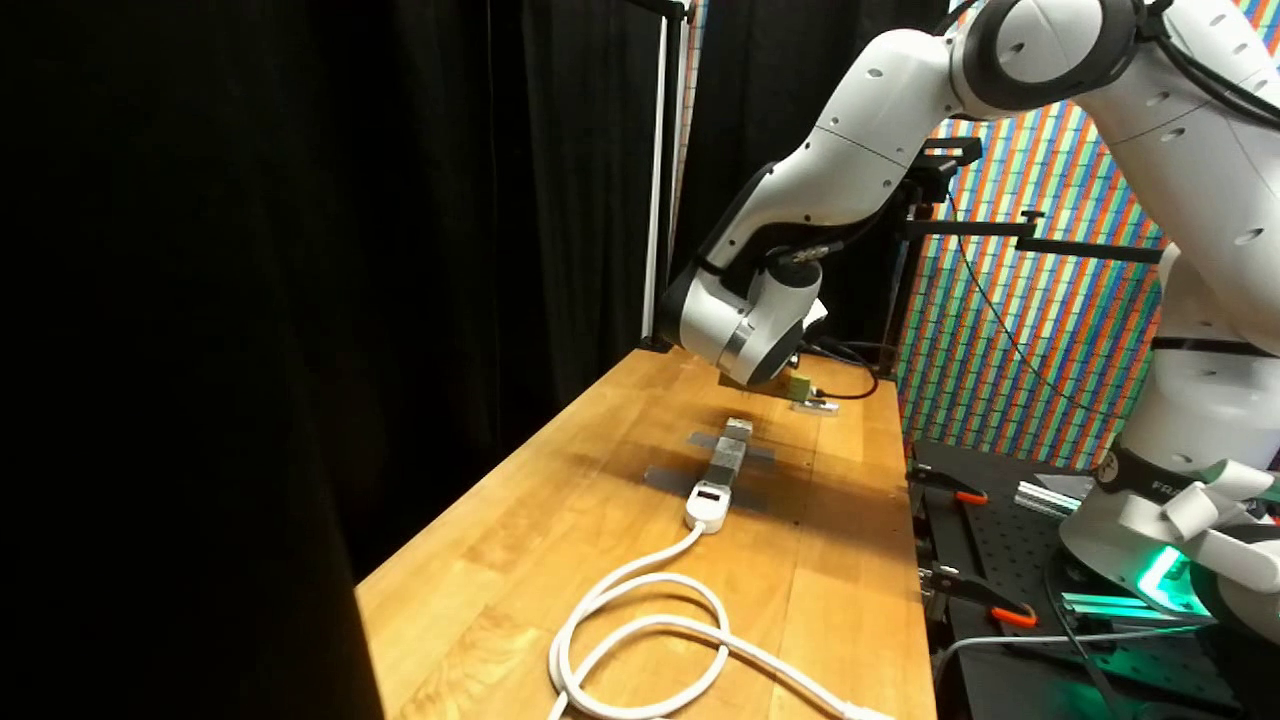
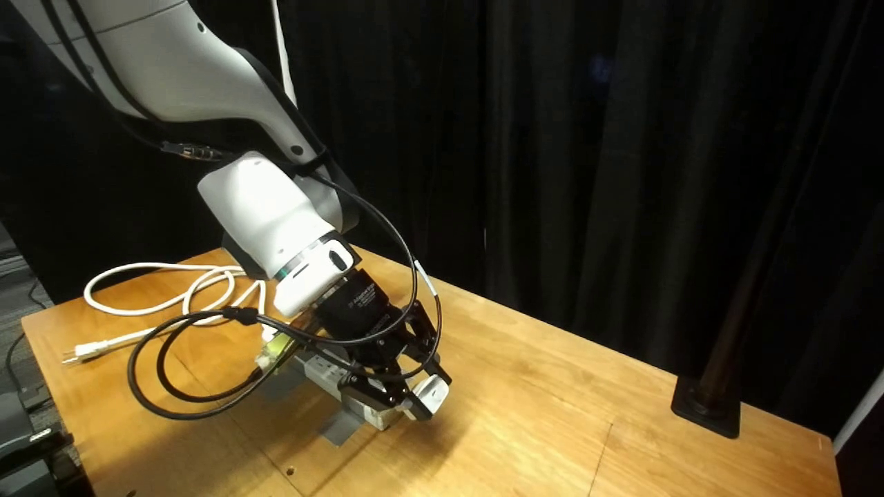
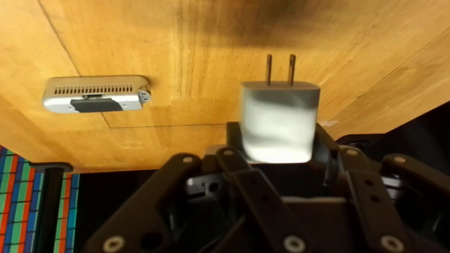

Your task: Plug the USB head into the extension cable

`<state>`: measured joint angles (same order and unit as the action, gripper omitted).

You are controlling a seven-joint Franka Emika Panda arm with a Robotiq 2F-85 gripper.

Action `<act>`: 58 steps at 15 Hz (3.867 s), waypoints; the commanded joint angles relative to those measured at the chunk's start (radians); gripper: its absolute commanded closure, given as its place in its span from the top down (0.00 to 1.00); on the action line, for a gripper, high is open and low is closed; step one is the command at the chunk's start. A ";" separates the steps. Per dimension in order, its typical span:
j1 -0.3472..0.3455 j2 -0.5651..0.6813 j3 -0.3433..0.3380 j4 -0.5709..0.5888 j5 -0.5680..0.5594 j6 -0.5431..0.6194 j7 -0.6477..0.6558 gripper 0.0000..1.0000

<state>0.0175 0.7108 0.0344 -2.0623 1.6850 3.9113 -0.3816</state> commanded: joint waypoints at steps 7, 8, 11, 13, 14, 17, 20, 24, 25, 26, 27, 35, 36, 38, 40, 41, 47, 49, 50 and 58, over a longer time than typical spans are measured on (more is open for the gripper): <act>0.005 0.148 0.003 0.139 0.021 0.050 0.007 0.23; 0.003 0.152 0.007 0.143 0.022 0.044 0.003 0.23; -0.002 0.150 0.024 0.148 0.030 0.029 -0.009 0.23; -0.004 0.144 0.037 0.145 0.035 0.026 -0.014 0.23; -0.004 0.143 0.044 0.146 0.039 0.028 -0.017 0.23; -0.003 0.140 0.061 0.144 0.047 0.038 -0.021 0.23; -0.003 0.138 0.068 0.142 0.059 0.048 -0.032 0.23; 0.002 0.135 0.074 0.139 0.086 0.063 -0.052 0.23; 0.004 0.134 0.076 0.137 0.088 0.065 -0.055 0.23; 0.006 0.131 0.079 0.135 0.090 0.069 -0.057 0.23; 0.008 0.130 0.082 0.133 0.089 0.074 -0.055 0.23; 0.018 0.125 0.092 0.118 0.095 0.086 -0.052 0.23; 0.020 0.126 0.095 0.118 0.097 0.090 -0.054 0.23; 0.023 0.129 0.099 0.117 0.097 0.091 -0.051 0.23; 0.025 0.135 0.105 0.120 0.100 0.093 -0.058 0.23; 0.027 0.140 0.107 0.122 0.102 0.097 -0.061 0.23; 0.046 0.148 0.125 0.119 0.108 0.122 -0.062 0.23; 0.054 0.152 0.134 0.118 0.113 0.122 -0.060 0.23; 0.057 0.151 0.136 0.117 0.113 0.125 -0.061 0.23; 0.044 0.106 0.137 0.102 0.116 0.118 -0.082 0.23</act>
<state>0.0731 0.8551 0.1538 -1.9440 1.7621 4.0529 -0.4280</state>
